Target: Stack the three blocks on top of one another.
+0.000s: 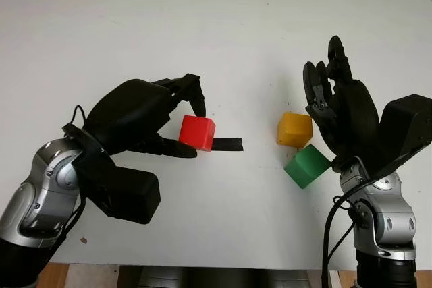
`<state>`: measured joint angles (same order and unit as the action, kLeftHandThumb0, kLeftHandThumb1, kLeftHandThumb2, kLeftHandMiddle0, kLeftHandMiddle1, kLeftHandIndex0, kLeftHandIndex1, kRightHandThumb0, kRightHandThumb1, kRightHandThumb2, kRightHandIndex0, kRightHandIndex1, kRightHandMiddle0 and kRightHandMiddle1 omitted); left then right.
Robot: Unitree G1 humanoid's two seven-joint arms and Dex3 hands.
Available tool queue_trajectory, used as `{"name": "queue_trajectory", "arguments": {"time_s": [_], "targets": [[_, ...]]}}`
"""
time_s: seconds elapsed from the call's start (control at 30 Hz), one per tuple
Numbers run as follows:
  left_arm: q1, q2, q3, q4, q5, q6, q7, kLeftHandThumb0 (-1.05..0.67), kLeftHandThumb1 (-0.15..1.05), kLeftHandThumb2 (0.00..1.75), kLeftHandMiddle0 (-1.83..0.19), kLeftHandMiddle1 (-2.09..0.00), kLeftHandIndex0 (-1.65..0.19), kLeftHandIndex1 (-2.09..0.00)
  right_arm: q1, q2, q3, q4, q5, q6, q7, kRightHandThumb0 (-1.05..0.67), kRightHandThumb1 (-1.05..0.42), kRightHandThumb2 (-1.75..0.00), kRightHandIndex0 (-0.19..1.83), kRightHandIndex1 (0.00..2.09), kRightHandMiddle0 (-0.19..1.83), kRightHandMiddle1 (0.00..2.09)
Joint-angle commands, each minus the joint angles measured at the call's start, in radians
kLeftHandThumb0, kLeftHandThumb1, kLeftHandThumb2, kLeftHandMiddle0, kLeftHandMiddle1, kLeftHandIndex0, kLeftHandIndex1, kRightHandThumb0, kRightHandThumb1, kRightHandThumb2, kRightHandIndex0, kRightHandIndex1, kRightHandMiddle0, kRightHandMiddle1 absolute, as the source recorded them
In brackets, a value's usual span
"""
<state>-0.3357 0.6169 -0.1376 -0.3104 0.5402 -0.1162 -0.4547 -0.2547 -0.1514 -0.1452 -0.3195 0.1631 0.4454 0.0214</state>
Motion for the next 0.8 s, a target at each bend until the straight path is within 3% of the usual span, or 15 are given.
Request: {"name": "queue_trajectory", "arguments": {"time_s": [0.0, 0.1, 0.3, 0.77], "targets": [[-0.014, -0.021, -0.025, -0.019, -0.005, 0.017, -0.02, -0.38, 1.05, 0.1, -0.32, -0.06, -0.18, -1.77, 0.007, 0.005, -0.004, -0.019, 0.003, -0.001, -0.003, -0.54, -1.05, -0.48, -0.19, 0.0, -0.19, 0.0], [-0.012, -0.054, -0.049, -0.01, -0.006, 0.042, -0.029, -0.39, 1.05, 0.12, -0.31, -0.05, -0.15, -1.94, 0.01, 0.002, -0.004, -0.02, 0.0, -0.004, -0.002, -0.54, -1.05, -0.47, -0.19, 0.0, -0.19, 0.0], [-0.03, -0.083, -0.075, 0.033, 0.018, 0.018, 0.007, -0.39, 1.05, 0.12, -0.31, -0.05, -0.16, -1.89, 0.009, 0.005, -0.008, -0.02, -0.002, -0.004, -0.006, -0.54, -1.05, -0.46, -0.19, 0.0, -0.19, 0.0], [-0.073, -0.14, -0.116, 0.096, 0.126, -0.004, 0.096, -0.38, 1.05, 0.17, -0.3, -0.04, -0.11, -2.06, 0.017, 0.012, -0.003, -0.024, -0.004, -0.008, -0.016, -0.55, -1.05, -0.45, -0.19, 0.0, -0.19, 0.0]]}}
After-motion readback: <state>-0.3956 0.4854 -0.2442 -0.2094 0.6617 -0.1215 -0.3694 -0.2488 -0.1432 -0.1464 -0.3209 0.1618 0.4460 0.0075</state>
